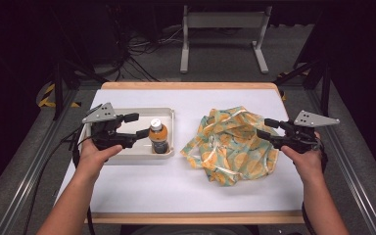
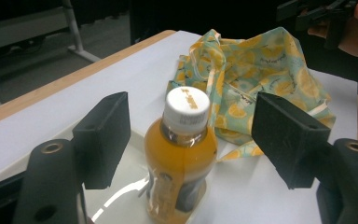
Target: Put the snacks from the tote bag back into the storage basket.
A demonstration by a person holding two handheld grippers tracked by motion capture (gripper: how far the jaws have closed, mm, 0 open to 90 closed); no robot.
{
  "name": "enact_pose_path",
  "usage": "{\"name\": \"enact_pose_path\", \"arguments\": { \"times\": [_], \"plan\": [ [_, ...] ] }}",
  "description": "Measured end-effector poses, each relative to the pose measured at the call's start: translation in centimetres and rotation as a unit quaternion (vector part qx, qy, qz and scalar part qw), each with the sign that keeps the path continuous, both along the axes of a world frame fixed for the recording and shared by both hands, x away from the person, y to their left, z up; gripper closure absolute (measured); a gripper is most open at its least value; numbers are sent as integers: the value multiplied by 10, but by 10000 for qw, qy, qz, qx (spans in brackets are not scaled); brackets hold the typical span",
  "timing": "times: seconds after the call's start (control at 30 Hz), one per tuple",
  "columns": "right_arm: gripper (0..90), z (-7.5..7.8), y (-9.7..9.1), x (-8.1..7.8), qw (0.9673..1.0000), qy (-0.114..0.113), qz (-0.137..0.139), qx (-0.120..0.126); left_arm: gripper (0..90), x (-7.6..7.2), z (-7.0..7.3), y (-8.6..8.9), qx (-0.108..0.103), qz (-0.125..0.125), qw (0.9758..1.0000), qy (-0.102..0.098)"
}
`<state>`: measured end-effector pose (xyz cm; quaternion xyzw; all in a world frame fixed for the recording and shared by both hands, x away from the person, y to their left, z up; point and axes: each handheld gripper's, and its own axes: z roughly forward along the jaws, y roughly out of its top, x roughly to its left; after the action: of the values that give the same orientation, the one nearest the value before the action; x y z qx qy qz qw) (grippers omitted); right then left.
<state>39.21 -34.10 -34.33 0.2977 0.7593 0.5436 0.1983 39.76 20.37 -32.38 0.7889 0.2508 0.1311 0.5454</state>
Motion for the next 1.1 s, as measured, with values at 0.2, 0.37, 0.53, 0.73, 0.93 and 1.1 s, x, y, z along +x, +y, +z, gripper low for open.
{"name": "enact_pose_path", "arguments": {
  "times": [0.2,0.37,0.53,0.73,0.93,1.1],
  "plan": [
    [348,11,0,-4,10000,-52,-52,-58,246,-14,-2,17,-29,157,9999,-1],
    [300,16,0,-9,9998,-4,-64,-164,212,-22,-8,28,-20,254,9997,10],
    [243,8,-1,-16,9996,114,-102,-231,150,-28,-19,39,28,496,9987,108],
    [216,-3,-3,-24,9995,195,-121,-227,130,-35,-34,50,96,691,9975,117],
    [211,-15,-6,-30,9997,192,-142,-78,142,-40,-50,59,17,814,9965,192],
    [206,-18,-7,-31,9996,214,-151,-114,143,-43,-69,65,7,967,9949,305]
  ]
}}
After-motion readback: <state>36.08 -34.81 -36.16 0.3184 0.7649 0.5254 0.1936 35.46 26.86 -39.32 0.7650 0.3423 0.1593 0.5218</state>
